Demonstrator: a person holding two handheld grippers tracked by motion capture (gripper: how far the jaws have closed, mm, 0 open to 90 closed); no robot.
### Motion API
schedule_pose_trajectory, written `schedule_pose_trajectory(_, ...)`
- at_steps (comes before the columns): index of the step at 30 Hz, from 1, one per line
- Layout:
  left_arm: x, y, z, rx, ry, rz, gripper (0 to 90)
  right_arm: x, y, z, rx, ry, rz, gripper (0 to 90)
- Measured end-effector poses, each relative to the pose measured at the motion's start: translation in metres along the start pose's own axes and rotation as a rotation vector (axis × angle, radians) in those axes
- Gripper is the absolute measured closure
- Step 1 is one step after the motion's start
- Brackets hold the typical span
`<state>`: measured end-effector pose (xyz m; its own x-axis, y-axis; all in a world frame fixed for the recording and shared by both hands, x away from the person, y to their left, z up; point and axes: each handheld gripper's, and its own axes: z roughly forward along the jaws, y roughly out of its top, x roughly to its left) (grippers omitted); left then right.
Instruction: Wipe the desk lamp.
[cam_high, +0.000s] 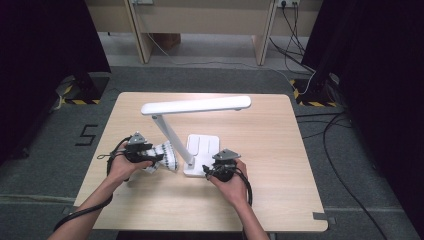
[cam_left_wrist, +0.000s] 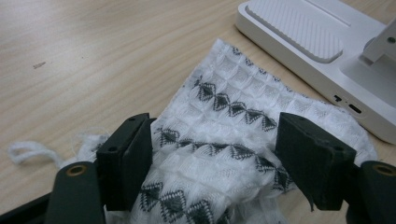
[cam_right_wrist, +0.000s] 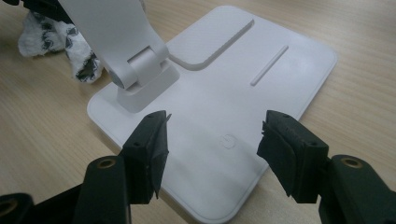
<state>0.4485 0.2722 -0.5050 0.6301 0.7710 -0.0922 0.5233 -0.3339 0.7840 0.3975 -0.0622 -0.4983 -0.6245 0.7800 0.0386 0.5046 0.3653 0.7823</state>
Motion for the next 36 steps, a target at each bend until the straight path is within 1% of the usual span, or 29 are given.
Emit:
schedule_pose_trajectory(5,-0.001,0.001,-0.003,0.032,0.0,0.016,26.4,0.001,0.002,0.003,0.006,0.003,-0.005,41.1)
schedule_pose_trajectory(8,-0.002,0.005,-0.009,0.013,0.007,0.011,26.4,0.001,0.003,0.005,0.013,0.002,-0.009,41.1)
schedule_pose_trajectory(9,-0.003,0.006,-0.011,0.01,0.009,0.017,26.1,0.001,0.003,0.005,0.013,0.003,-0.009,41.1)
schedule_pose_trajectory(10,-0.004,0.007,-0.012,0.011,0.011,0.028,26.1,0.001,0.003,0.005,0.013,0.003,-0.009,41.1)
schedule_pose_trajectory(11,-0.005,0.007,-0.013,0.013,0.013,0.03,24.2,0.001,0.003,0.005,0.014,0.004,-0.01,41.0)
schedule_pose_trajectory(12,-0.005,0.007,-0.014,0.016,0.017,0.026,24.2,0.001,0.003,0.005,0.014,0.004,-0.01,41.0)
schedule_pose_trajectory(14,-0.004,0.005,-0.014,0.012,0.019,0.021,24.0,0.001,0.003,0.006,0.017,0.005,-0.011,40.9)
schedule_pose_trajectory(16,-0.003,0.003,-0.012,0.023,0.021,0.009,23.9,0.001,0.003,0.006,0.021,0.003,-0.012,40.8)
schedule_pose_trajectory(17,-0.003,0.001,-0.011,0.031,0.025,0.008,24.0,0.0,0.002,0.007,0.024,0.002,-0.011,40.8)
schedule_pose_trajectory(19,-0.003,-0.001,-0.01,0.035,0.027,0.019,24.1,0.0,0.001,0.009,0.03,0.004,-0.012,40.8)
schedule_pose_trajectory(22,-0.005,-0.004,-0.006,0.054,0.027,0.017,25.3,0.001,0.001,0.011,0.036,0.011,-0.014,40.5)
schedule_pose_trajectory(23,-0.005,-0.006,-0.004,0.067,0.024,0.015,25.9,0.002,0.0,0.012,0.033,0.015,-0.015,39.9)
schedule_pose_trajectory(24,-0.006,-0.009,-0.002,0.078,0.012,0.009,27.0,0.002,0.0,0.012,0.032,0.014,-0.014,40.0)
schedule_pose_trajectory(27,-0.007,-0.014,-0.001,0.06,0.012,0.003,29.1,0.003,0.0,0.012,0.036,0.013,-0.022,40.1)
schedule_pose_trajectory(28,-0.007,-0.015,-0.001,0.056,0.012,-0.006,29.6,0.003,0.0,0.012,0.036,0.013,-0.028,40.1)
schedule_pose_trajectory(29,-0.007,-0.016,-0.001,0.055,0.011,-0.01,30.5,0.004,-0.001,0.012,0.034,0.01,-0.025,40.0)
schedule_pose_trajectory(30,-0.007,-0.016,-0.002,0.054,0.012,-0.007,31.5,0.004,-0.001,0.012,0.032,0.009,-0.023,40.1)
schedule_pose_trajectory(34,-0.01,-0.017,-0.003,0.054,0.008,-0.014,40.2,0.006,-0.002,0.012,0.018,0.009,-0.026,40.4)
schedule_pose_trajectory(36,-0.012,-0.017,-0.005,0.056,0.006,-0.027,45.5,0.007,-0.003,0.013,0.012,0.011,-0.025,40.6)
